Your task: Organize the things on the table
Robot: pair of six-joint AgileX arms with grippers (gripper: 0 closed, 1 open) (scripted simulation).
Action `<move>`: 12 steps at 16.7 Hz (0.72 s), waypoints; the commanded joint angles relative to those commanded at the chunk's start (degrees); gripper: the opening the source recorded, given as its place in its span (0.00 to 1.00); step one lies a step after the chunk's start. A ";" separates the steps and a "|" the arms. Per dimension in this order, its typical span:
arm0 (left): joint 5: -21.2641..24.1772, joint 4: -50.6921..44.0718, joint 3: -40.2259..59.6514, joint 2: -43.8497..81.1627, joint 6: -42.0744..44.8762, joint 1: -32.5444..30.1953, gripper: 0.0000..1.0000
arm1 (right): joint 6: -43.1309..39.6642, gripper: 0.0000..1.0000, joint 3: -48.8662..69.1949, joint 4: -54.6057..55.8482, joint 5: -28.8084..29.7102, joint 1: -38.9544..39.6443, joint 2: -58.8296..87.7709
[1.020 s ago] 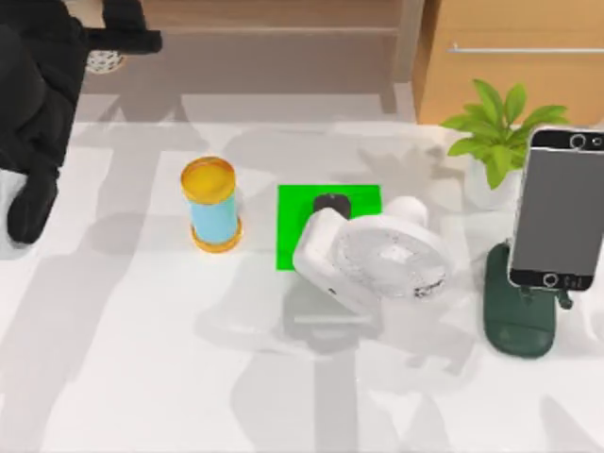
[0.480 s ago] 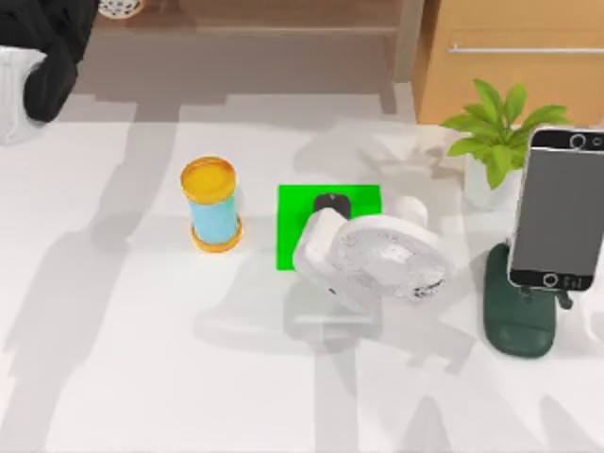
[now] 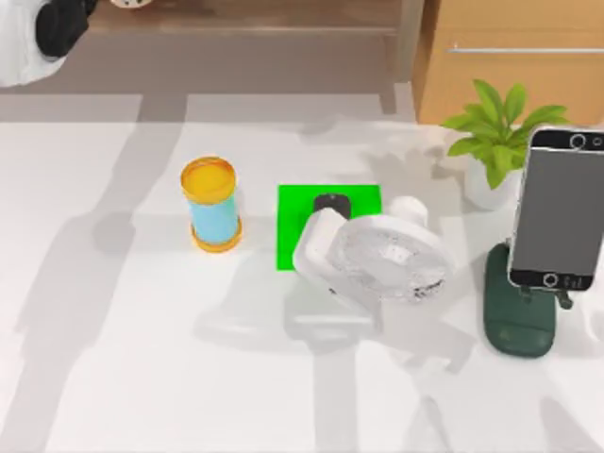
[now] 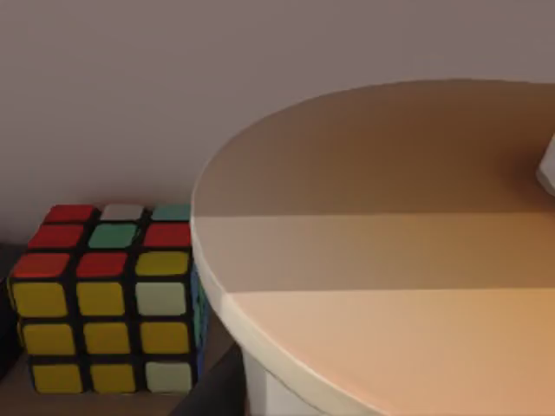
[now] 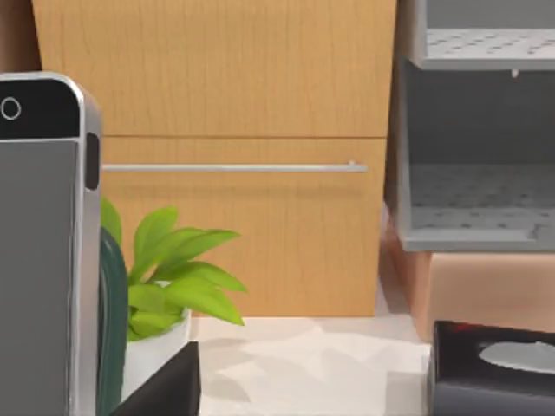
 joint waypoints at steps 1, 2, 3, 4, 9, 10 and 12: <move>-0.02 -0.24 0.21 0.08 -0.07 0.01 0.00 | 0.00 1.00 0.00 0.00 0.00 0.00 0.00; -0.02 -0.24 0.21 0.08 -0.07 0.01 0.00 | 0.00 1.00 0.00 0.00 0.00 0.00 0.00; -0.02 -0.24 0.21 0.08 -0.07 0.01 0.00 | 0.00 1.00 0.00 0.00 0.00 0.00 0.00; -0.02 -0.24 0.21 0.08 -0.07 0.01 0.00 | 0.00 1.00 0.00 0.00 0.00 0.00 0.00; 0.01 -0.34 -0.77 -1.16 0.06 0.02 0.00 | 0.00 1.00 0.00 0.00 0.00 0.00 0.00; -0.03 -0.34 -0.76 -1.13 0.06 0.01 0.00 | 0.00 1.00 0.00 0.00 0.00 0.00 0.00; 0.03 -0.39 -0.69 -1.07 0.01 0.02 0.00 | 0.00 1.00 0.00 0.00 0.00 0.00 0.00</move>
